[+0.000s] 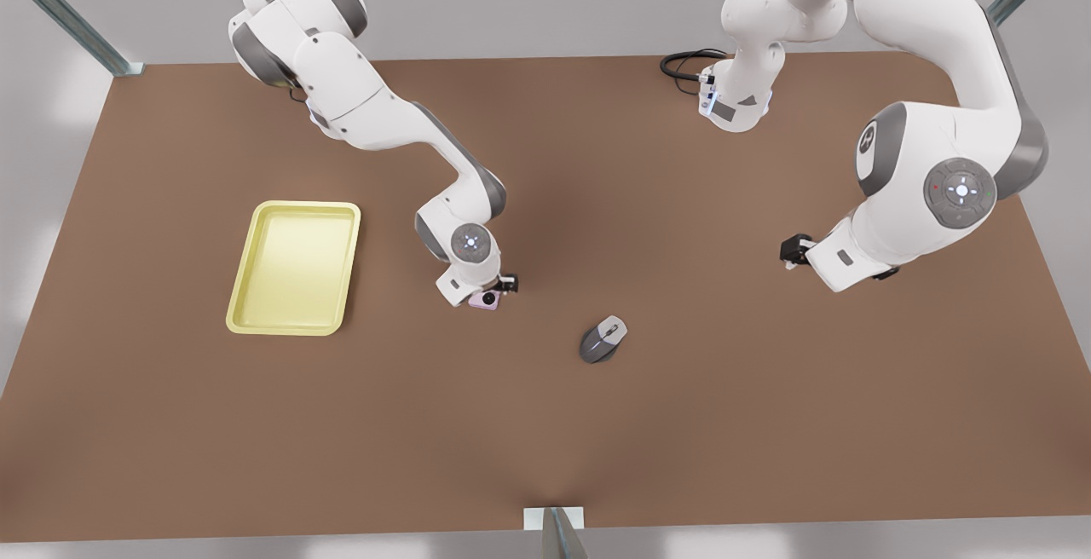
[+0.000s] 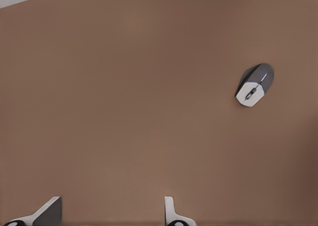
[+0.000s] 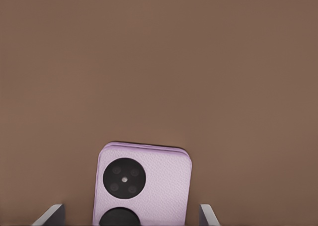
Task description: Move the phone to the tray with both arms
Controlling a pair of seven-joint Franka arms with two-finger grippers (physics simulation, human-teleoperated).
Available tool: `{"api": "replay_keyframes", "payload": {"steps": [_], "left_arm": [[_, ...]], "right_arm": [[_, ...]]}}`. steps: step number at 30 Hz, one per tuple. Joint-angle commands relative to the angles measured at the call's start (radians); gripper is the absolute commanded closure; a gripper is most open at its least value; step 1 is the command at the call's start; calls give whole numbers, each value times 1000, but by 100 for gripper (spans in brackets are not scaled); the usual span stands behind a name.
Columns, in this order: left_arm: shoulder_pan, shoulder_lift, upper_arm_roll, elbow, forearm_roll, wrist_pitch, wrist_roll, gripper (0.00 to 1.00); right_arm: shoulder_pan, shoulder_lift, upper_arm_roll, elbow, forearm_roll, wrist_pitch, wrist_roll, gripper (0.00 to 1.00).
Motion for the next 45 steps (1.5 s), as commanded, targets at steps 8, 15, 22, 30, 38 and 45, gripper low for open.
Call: {"api": "replay_keyframes", "payload": {"steps": [8, 15, 22, 30, 38, 45], "left_arm": [[0, 10, -1, 0, -1, 1, 29, 0], [0, 10, -1, 0, -1, 1, 29, 0], [0, 15, -1, 0, -1, 1, 29, 0], [0, 18, -1, 0, -1, 1, 29, 0], [0, 20, -1, 0, -1, 1, 29, 0], [0, 20, -1, 2, -1, 1, 28, 0]], "right_arm": [[0, 19, 0, -16, 17, 39, 42, 0], [0, 24, 0, -16, 17, 46, 117, 0], [-3, 28, 0, -16, 17, 46, 138, 4], [-3, 41, 0, -13, 17, 48, 142, 12], [-9, 31, 0, -10, 17, 36, 138, 32], [-29, -47, 0, -23, 15, -21, 102, 32]]}}
